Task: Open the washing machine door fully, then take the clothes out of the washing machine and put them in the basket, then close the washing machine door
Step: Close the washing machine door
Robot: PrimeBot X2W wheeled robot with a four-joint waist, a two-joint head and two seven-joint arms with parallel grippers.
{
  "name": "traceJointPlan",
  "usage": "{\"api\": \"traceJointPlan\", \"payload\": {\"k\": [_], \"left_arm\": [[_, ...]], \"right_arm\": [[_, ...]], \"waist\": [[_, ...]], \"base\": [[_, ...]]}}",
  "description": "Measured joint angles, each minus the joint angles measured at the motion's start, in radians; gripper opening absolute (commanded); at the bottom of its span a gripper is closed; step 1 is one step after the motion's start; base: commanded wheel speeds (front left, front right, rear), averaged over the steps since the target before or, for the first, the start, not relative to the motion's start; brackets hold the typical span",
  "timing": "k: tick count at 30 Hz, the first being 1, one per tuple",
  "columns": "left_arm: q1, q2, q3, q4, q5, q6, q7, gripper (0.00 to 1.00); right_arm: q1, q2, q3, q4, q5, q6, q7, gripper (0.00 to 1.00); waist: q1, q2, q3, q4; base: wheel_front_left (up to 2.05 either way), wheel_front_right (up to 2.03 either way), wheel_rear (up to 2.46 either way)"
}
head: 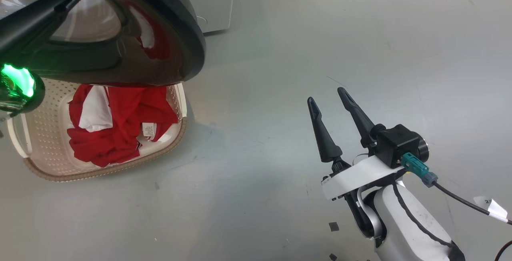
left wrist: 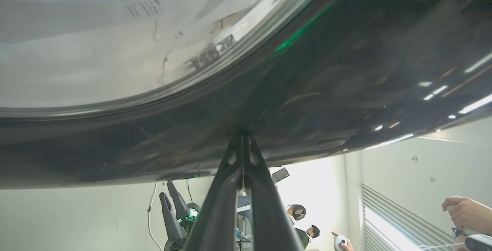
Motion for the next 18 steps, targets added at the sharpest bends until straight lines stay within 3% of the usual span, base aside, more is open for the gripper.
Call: {"api": "traceJointPlan", "payload": {"k": [18], "left_arm": [[-0.161,-0.004,-0.015,0.185,0.053,0.019,-0.086,0.00]], "right_arm": [[-0.041,0.005,0.038,0.057,0.038,0.015,-0.009,1.00]], "waist": [[0.0000,0.0000,0.033,-0.088]], "base": [[0.00,0.00,0.00]]}}
